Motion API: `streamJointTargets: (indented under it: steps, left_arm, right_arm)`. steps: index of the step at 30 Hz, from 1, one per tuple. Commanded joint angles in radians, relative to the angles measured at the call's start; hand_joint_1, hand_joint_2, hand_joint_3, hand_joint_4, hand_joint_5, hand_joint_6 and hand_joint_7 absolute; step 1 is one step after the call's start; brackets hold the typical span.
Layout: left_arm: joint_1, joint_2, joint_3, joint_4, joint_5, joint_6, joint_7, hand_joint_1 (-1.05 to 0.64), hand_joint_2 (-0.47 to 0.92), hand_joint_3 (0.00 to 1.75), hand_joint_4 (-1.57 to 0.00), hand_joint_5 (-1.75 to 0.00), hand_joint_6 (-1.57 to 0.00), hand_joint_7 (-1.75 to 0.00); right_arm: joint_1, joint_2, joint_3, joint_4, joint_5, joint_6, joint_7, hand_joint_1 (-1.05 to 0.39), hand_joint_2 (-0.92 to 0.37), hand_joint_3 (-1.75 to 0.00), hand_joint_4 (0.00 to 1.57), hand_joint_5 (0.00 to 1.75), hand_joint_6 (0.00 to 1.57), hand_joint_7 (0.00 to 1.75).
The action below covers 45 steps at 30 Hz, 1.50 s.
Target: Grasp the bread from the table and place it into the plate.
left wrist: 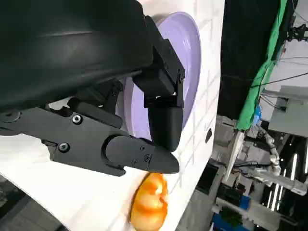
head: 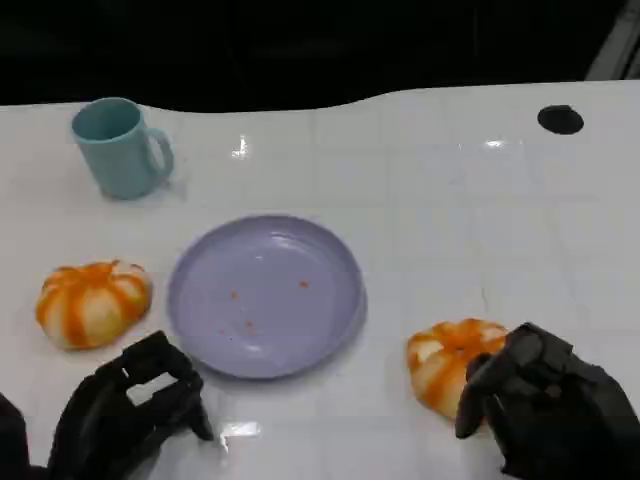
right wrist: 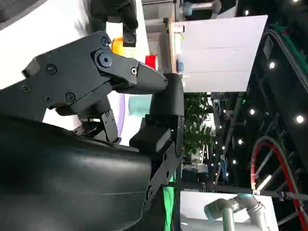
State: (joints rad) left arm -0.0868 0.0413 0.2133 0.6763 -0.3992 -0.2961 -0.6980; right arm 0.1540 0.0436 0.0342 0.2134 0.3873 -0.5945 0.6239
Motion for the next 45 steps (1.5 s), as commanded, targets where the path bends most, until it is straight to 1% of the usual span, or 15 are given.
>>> streamJointTargets:
  steps: [1,15,23,26,28,31,33,36,38,41,42,44,45]
  left_arm:
    - [0.016,0.013,0.009,0.005,0.003,0.007,0.004,-0.58,0.92,0.07,-0.75,-1.70,-0.69,-1.41]
    - [0.017,0.012,0.010,0.000,0.000,0.013,0.006,-0.58,0.92,0.05,-0.76,-1.70,-0.69,-1.42]
    - [0.015,0.013,0.013,0.007,-0.003,0.008,-0.002,-0.56,0.92,0.07,-0.76,-1.70,-0.69,-1.41]
    - [0.016,0.012,0.010,0.005,0.005,0.004,0.006,-0.58,0.92,0.06,-0.76,-1.70,-0.69,-1.42]
    - [0.016,0.010,0.009,0.004,0.005,0.004,0.007,-0.58,0.92,0.06,-0.77,-1.70,-0.70,-1.42]
    - [0.016,0.008,0.007,0.003,0.007,0.002,0.007,-0.58,0.92,0.06,-0.77,-1.70,-0.69,-1.42]
    - [0.017,0.007,0.005,-0.002,0.010,0.006,0.014,-0.59,0.92,0.06,-0.77,-1.70,-0.70,-1.43]
    - [0.017,0.007,0.004,-0.002,0.010,0.006,0.015,-0.59,0.92,0.05,-0.77,-1.69,-0.70,-1.42]
    - [0.017,0.008,0.003,-0.001,0.010,0.006,0.014,-0.59,0.92,0.05,-0.77,-1.69,-0.70,-1.42]
    - [0.017,0.009,0.003,-0.002,0.007,0.006,0.009,-0.58,0.92,0.06,-0.76,-1.69,-0.69,-1.41]
    - [0.018,0.009,0.003,-0.002,0.008,0.006,0.010,-0.58,0.92,0.06,-0.76,-1.69,-0.69,-1.41]
    - [0.017,0.009,0.003,-0.001,0.006,0.006,0.009,-0.58,0.92,0.06,-0.76,-1.69,-0.69,-1.41]
    - [0.015,0.008,0.004,0.001,0.004,0.005,0.005,-0.58,0.92,0.06,-0.76,-1.69,-0.70,-1.40]
  right_arm:
    - [-0.001,-0.004,-0.008,-0.002,0.010,-0.009,0.007,-0.33,-0.69,-0.72,0.65,1.73,0.70,1.31]
    - [0.009,-0.005,-0.007,-0.026,0.018,0.038,0.001,-0.32,-0.68,-0.73,0.65,1.73,0.70,1.31]
    - [0.008,0.000,-0.009,-0.026,0.011,0.025,0.001,-0.31,-0.66,-0.79,0.65,1.73,0.71,1.31]
    - [0.005,-0.002,-0.013,-0.026,0.007,0.019,-0.001,-0.32,-0.69,-0.71,0.67,1.66,0.72,1.19]
    - [-0.007,-0.007,-0.022,-0.011,-0.022,-0.028,-0.007,-0.32,-0.73,-0.59,0.65,1.57,0.69,1.08]
    - [-0.024,-0.019,-0.033,0.010,-0.067,-0.086,-0.021,-0.33,-0.78,-0.49,0.64,1.47,0.66,1.01]
    - [-0.039,-0.037,-0.037,0.018,-0.107,-0.122,-0.032,-0.33,-0.84,-0.39,0.61,1.37,0.62,0.92]
    - [-0.060,-0.068,-0.043,0.023,-0.173,-0.168,-0.057,-0.36,-0.86,-0.33,0.52,1.27,0.56,0.85]
    - [-0.069,-0.094,-0.046,0.008,-0.221,-0.177,-0.082,-0.38,-0.86,-0.32,0.49,1.21,0.54,0.82]
    - [-0.077,-0.155,-0.060,-0.036,-0.356,-0.176,-0.142,-0.42,-0.89,-0.23,0.45,1.04,0.49,0.68]
    - [-0.077,-0.175,-0.067,-0.056,-0.413,-0.172,-0.167,-0.45,-0.91,-0.19,0.39,0.96,0.45,0.61]
    - [-0.078,-0.208,-0.075,-0.086,-0.505,-0.172,-0.214,-0.48,-0.92,-0.16,0.35,0.88,0.43,0.51]
    - [-0.080,-0.226,-0.081,-0.101,-0.553,-0.178,-0.239,-0.49,-0.92,-0.13,0.33,0.76,0.42,0.40]
